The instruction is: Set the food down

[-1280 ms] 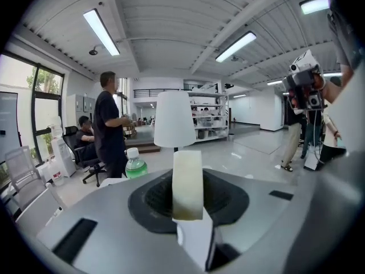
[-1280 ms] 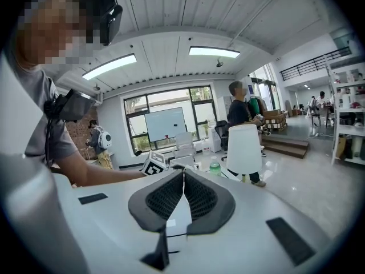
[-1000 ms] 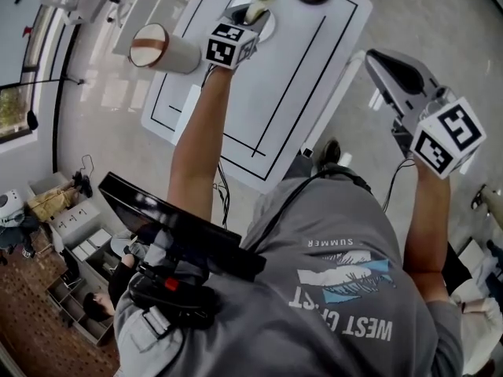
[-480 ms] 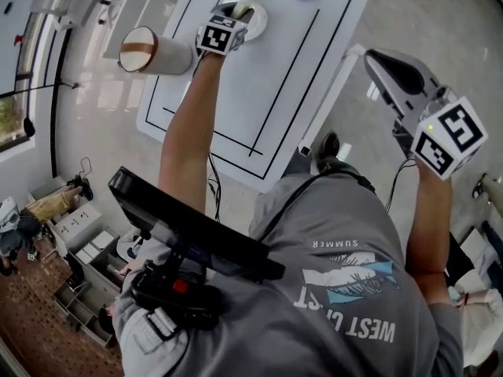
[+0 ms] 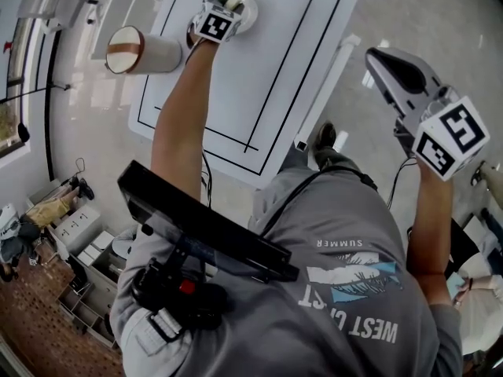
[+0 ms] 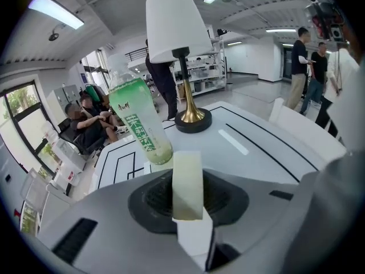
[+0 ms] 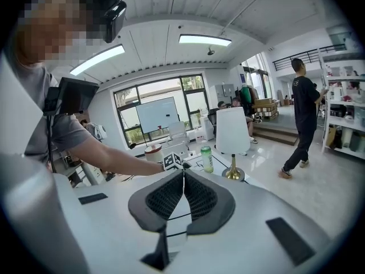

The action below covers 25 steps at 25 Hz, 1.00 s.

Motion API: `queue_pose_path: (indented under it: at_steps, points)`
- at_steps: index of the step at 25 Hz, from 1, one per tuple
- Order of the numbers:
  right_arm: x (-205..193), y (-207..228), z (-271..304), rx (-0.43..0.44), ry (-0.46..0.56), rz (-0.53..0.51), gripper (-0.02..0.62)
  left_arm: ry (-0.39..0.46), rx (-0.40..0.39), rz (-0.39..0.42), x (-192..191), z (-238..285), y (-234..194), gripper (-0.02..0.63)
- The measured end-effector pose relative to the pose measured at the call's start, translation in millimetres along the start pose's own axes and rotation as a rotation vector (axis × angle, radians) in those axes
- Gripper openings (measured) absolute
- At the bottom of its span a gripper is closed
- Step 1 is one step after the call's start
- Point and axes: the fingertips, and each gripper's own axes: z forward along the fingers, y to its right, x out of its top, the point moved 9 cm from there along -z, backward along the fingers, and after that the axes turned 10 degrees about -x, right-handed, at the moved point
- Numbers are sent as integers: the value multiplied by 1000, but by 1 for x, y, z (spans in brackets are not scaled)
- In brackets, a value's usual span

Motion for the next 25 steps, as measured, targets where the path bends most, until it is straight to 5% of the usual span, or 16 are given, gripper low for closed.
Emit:
queue_pose_path:
  at_steps: [14, 25]
  points:
    - [-9, -2, 7, -11, -44, 7, 8, -242, 65, 236, -25, 25, -5, 101]
    - [-11, -4, 20, 3, -66, 9, 8, -343, 145, 446, -26, 34, -8, 101]
